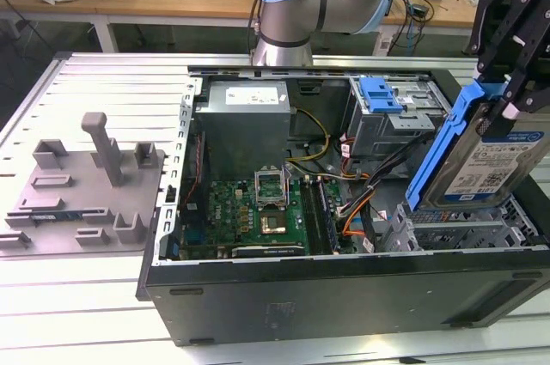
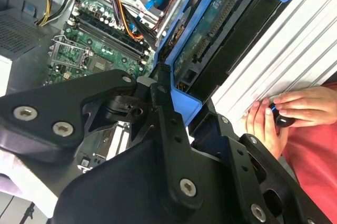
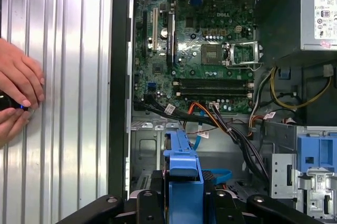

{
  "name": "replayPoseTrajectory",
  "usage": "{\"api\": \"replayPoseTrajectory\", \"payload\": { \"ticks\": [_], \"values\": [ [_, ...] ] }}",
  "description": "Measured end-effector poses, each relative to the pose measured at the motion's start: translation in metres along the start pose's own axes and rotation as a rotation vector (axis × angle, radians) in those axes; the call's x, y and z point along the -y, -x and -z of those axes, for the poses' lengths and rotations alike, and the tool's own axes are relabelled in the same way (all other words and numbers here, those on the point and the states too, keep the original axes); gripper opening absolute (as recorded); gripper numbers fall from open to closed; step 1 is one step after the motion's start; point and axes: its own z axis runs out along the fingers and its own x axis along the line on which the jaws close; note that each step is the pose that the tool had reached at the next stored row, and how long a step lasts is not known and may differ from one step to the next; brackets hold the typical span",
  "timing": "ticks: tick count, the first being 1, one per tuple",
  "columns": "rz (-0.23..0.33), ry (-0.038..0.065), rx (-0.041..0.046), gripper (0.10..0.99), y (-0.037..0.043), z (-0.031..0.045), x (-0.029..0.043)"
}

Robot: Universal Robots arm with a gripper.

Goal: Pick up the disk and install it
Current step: 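Insert the disk into the insertion slot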

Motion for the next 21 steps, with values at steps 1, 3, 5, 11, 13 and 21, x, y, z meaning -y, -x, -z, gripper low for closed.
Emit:
{"api": "replayPoseTrajectory", "payload": {
  "ticks": [1,3,5,11,13,21],
  "values": [
    [-0.002,0.0,0.0001,0.365,-0.0001,-0.0007,0.0009],
    [-0.003,0.0,0.0001,0.365,-0.0002,-0.0015,0.001],
    [-0.005,0.0,0.0002,0.365,-0.0005,-0.0024,0.0011],
    [-0.01,0.0,0.0004,0.365,-0.0007,-0.005,0.0012],
    [-0.011,0.0,0.0005,0.365,-0.001,-0.006,0.0012],
    [-0.015,0.0,0.0006,0.365,-0.0018,-0.0115,0.0014]
  ]
}}
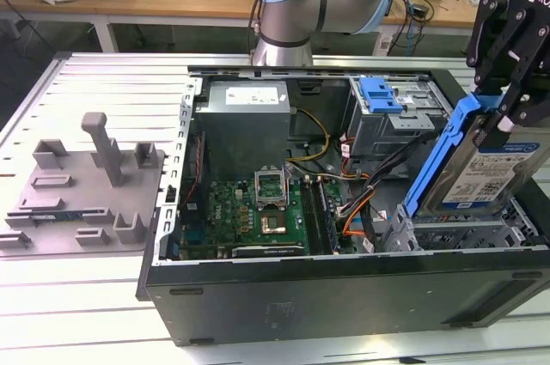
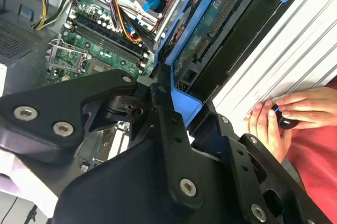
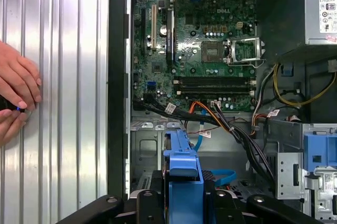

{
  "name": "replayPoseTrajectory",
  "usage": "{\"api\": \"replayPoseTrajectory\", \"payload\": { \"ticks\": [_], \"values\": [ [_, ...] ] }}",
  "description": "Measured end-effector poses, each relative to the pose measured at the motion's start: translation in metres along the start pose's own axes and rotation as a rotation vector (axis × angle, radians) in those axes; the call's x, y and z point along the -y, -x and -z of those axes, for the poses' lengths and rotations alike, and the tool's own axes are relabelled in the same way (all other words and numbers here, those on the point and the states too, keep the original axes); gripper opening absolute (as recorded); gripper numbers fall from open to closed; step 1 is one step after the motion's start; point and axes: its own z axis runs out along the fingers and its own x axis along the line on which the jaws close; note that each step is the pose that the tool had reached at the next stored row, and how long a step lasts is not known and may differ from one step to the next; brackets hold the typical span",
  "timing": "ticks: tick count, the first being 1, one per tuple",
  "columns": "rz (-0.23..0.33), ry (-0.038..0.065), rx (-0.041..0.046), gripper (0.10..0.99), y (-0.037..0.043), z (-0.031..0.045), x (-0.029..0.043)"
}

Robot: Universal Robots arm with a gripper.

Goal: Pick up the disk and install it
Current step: 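Insert the disk into the insertion slot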

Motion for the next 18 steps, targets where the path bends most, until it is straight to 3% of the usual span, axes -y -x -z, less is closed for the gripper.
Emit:
{"api": "replayPoseTrajectory", "payload": {
  "ticks": [10,15,18],
  "values": [
    [0.0,0.0,0.0001,0.365,-0.0001,-0.0129,0.0005],
    [-0.001,0.0,0.0001,0.365,-0.0009,-0.0222,0.0009],
    [-0.001,0.0,0.0001,0.365,-0.0032,-0.0324,0.0013]
  ]
}}
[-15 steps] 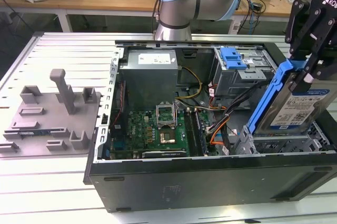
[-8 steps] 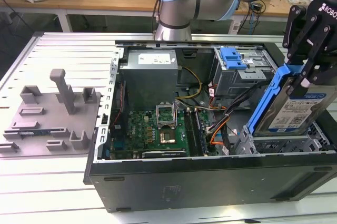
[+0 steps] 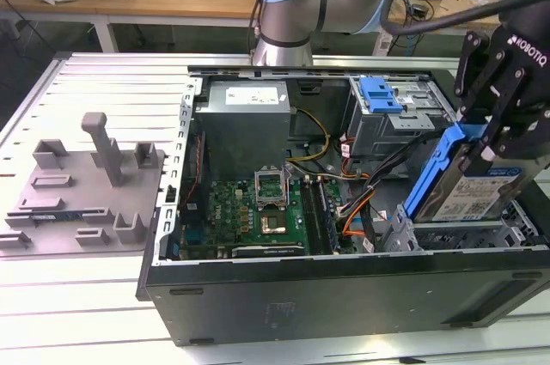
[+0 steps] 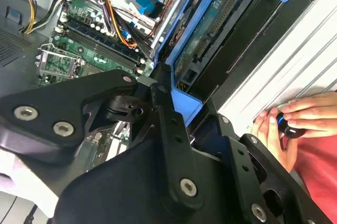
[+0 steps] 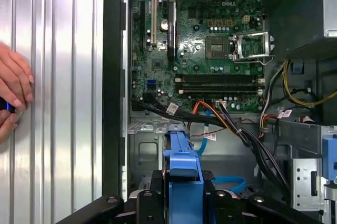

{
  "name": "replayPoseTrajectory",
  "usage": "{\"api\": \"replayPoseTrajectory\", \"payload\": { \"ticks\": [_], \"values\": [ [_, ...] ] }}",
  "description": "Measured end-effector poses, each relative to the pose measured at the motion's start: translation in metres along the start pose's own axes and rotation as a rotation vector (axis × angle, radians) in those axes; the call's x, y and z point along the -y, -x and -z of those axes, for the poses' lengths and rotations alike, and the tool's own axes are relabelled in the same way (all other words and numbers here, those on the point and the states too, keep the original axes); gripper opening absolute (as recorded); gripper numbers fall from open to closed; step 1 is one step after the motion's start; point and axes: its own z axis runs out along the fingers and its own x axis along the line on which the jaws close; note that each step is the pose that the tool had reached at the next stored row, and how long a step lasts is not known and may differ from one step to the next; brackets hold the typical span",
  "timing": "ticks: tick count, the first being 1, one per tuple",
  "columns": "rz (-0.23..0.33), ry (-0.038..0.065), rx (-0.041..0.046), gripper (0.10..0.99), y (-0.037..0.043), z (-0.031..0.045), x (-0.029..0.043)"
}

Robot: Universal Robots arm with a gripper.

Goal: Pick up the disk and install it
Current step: 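Insert the disk into the insertion slot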

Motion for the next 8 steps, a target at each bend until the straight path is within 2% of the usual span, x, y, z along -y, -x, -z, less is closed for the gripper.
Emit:
{"api": "replayPoseTrajectory", "payload": {
  "ticks": [4,5,6,7,8],
  "values": [
    [0.0,0.0,-0.0002,0.376,-0.0027,-0.0092,0.0004],
    [0.0,0.0,-0.0003,0.435,-0.0029,-0.01,0.0004],
    [0.0,0.0,-0.0001,0.435,-0.003,-0.0104,0.0004],
    [0.0,0.0,-0.0004,0.494,-0.003,-0.0104,0.0004],
    [0.0,0.0,-0.0003,0.494,-0.0031,-0.0105,0.0004]
  ]
}}
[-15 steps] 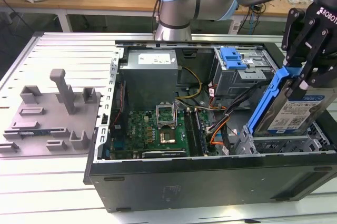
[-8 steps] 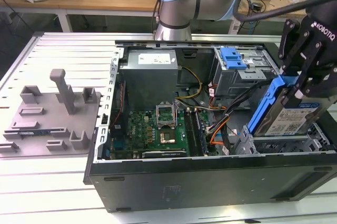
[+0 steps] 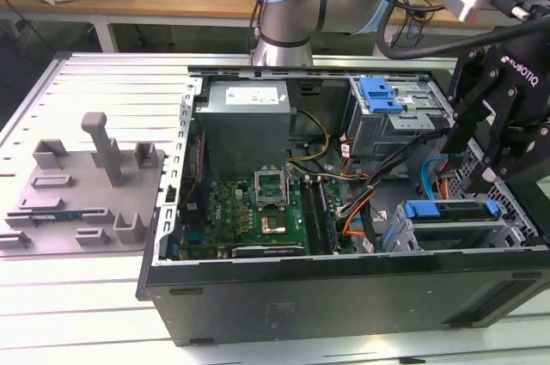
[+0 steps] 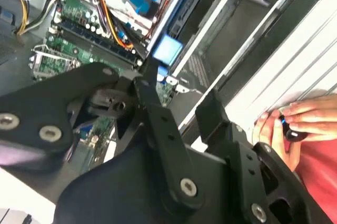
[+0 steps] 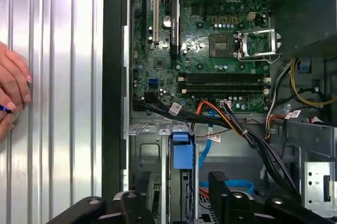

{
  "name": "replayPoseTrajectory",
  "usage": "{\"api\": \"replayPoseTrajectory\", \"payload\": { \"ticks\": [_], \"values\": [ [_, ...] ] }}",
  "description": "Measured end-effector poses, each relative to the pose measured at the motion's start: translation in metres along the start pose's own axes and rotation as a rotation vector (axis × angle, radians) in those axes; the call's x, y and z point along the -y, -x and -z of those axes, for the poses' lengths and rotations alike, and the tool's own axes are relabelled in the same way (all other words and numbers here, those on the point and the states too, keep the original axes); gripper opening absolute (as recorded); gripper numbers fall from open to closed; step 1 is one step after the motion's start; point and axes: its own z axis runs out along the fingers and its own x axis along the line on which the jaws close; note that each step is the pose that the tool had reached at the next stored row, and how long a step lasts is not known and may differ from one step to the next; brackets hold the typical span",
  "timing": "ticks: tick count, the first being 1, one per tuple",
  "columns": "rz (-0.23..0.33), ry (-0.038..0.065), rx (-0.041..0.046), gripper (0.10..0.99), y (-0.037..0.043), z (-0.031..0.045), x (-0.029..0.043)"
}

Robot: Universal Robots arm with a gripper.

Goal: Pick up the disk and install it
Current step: 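Insert the disk into the insertion slot, then insert the first disk wire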

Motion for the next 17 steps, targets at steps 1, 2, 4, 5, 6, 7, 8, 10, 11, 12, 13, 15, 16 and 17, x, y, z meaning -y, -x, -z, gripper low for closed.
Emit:
{"api": "replayPoseTrajectory", "payload": {
  "ticks": [1,2,4,5,6,7,8,10,11,12,13,15,16,17],
  "values": [
    [0.0,0.0,0.0001,0.561,0.0,-0.0001,0.0],
    [0.0,0.0,0.0002,0.561,0.0,-0.0001,0.0],
    [0.0,0.0,0.0003,0.561,0.0,-0.0002,0.0],
    [0.0,0.0,0.0003,0.561,0.0,-0.0002,0.0],
    [0.0,0.0,0.0003,0.561,0.0,-0.0002,0.0],
    [0.0,0.0,0.0002,0.561,0.0,-0.0002,0.0],
    [0.001,0.0,0.0002,0.561,0.0,-0.0002,0.0],
    [0.001,0.0,0.0003,0.561,0.0,-0.0002,0.0],
    [0.001,0.0,0.0003,0.561,0.0,-0.0002,0.0],
    [0.001,0.0,0.0002,0.561,0.0,-0.0001,0.0],
    [0.001,0.0,0.0002,0.561,0.0,-0.0002,0.0],
    [0.001,0.0,0.0002,0.561,0.0,-0.0002,0.0],
    [0.001,0.0,0.0002,0.561,0.0,-0.0001,0.0],
    [0.001,0.0,0.0002,0.561,0.0,-0.0002,0.0]
  ]
}}
